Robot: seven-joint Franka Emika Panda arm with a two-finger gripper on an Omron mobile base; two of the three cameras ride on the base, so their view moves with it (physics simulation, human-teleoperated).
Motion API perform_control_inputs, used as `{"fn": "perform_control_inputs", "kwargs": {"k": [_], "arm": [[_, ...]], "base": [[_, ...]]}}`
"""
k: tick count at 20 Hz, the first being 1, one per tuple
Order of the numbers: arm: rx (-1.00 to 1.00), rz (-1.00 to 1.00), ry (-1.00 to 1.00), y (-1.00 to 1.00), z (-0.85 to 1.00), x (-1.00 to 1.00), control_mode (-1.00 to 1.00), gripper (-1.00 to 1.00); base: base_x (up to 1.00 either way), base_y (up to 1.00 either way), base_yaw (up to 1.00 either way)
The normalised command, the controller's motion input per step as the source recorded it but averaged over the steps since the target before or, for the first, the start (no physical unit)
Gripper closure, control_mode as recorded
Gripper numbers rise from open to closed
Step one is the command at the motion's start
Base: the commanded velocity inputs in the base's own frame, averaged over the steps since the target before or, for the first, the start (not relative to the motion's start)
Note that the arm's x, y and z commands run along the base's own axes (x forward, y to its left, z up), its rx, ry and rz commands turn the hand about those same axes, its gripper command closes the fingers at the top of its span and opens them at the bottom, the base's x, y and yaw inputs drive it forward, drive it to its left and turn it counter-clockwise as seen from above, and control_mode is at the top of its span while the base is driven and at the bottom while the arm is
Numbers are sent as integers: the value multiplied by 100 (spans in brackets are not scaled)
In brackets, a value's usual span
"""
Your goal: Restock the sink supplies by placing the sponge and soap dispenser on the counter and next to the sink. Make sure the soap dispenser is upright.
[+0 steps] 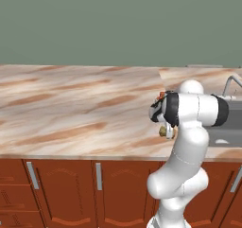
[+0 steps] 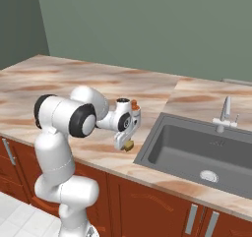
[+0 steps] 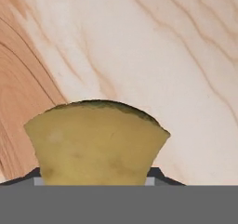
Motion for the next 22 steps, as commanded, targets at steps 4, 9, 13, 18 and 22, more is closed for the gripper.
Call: {"fn": "perform_control_inputs", "kwargs": {"k": [4, 9, 13, 18, 22], "arm": [[0, 0, -16, 0, -9, -33, -100, -100], [0, 0, -16, 0, 16, -36, -100, -100], [0, 0, -17, 0, 55, -15, -100, -100], [0, 0, -17, 0, 73, -21, -100, -100], [0, -1, -9, 0, 75, -49, -100, -100]], "base": [[0, 0, 0], [0, 0, 0], [0, 0, 0], [0, 0, 0], [0, 0, 0]]}}
